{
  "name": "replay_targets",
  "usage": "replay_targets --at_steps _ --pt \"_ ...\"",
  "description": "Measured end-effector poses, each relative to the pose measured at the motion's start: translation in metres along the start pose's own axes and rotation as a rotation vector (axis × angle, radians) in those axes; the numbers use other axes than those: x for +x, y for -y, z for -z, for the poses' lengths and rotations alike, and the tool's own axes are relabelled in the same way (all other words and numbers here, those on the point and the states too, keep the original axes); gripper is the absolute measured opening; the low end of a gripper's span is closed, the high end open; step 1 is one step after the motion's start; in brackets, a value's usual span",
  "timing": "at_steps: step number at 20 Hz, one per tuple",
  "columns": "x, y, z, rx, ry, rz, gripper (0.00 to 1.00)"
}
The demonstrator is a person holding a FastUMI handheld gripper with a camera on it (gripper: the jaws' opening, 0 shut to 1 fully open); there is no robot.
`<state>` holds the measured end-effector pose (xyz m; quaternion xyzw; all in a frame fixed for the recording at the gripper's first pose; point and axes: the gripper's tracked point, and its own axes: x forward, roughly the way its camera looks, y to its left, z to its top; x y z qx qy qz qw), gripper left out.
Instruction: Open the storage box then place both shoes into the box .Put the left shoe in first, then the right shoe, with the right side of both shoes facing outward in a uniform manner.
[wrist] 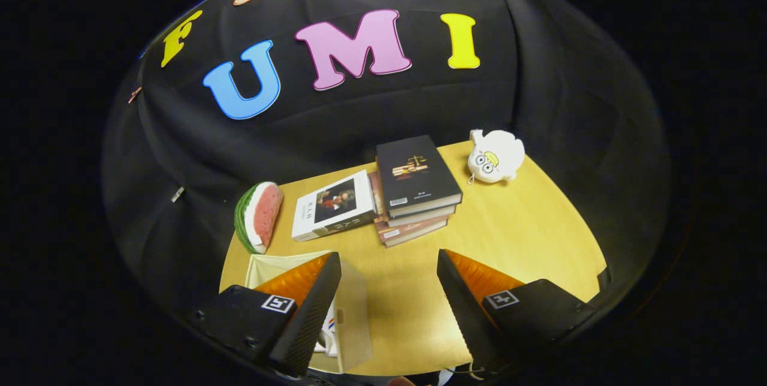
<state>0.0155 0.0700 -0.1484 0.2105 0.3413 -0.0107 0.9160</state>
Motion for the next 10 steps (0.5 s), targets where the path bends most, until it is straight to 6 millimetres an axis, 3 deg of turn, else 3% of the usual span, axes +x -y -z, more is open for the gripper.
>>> replay_targets --at_steps 6,10 --pt "-0.024 0.057 -0.046 -0.071 0.2 0.038 0.99" --pt "-0.045 0.079 -0.078 -0.106 0.358 0.056 0.99"
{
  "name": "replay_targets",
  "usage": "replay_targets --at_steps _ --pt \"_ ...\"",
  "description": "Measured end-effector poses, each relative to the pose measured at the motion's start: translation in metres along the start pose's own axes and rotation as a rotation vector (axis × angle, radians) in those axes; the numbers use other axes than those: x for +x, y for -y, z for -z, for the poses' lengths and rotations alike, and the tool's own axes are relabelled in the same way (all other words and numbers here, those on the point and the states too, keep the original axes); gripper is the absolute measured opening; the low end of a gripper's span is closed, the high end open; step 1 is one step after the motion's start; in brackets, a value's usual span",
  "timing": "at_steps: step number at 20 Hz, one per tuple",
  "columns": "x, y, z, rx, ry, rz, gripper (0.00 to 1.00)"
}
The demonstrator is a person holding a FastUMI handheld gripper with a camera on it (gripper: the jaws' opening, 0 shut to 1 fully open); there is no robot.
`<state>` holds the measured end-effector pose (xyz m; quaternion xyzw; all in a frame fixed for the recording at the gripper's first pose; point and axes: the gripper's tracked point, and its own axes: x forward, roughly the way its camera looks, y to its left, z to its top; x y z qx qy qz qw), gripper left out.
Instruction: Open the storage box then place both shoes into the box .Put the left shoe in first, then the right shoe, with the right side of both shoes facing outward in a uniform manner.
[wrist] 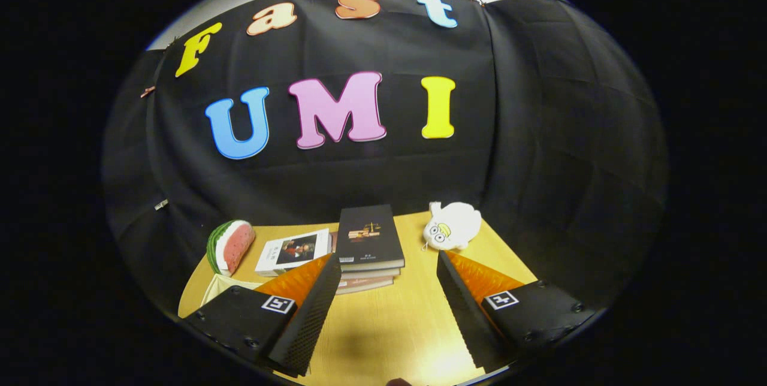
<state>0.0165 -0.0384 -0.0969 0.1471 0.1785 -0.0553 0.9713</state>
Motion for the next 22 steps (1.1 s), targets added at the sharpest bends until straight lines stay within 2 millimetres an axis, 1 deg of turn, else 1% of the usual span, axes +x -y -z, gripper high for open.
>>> replay_targets --at_steps 1,2,4,7,8,9,12,13,14,16,22 --pt "-0.002 0.007 -0.008 -0.006 0.033 0.007 0.99" --pt "-0.009 0.01 -0.02 -0.018 0.071 0.022 0.99" --pt "-0.014 0.018 -0.032 -0.045 0.13 0.028 0.98" --pt "-0.029 0.024 -0.051 -0.094 0.216 0.02 0.98" --pt "-0.034 0.029 -0.057 -0.116 0.243 0.035 0.98" --pt "-0.038 0.033 -0.056 -0.128 0.266 0.04 0.98" --pt "-0.052 0.03 -0.073 -0.113 0.321 0.032 0.98" --pt "-0.053 0.033 -0.076 -0.109 0.335 0.033 0.98" --pt "-0.055 0.034 -0.079 -0.112 0.348 0.034 0.98" --pt "-0.054 0.037 -0.076 -0.12 0.347 0.037 0.98" --pt "-0.056 0.035 -0.076 -0.118 0.34 0.035 0.98"
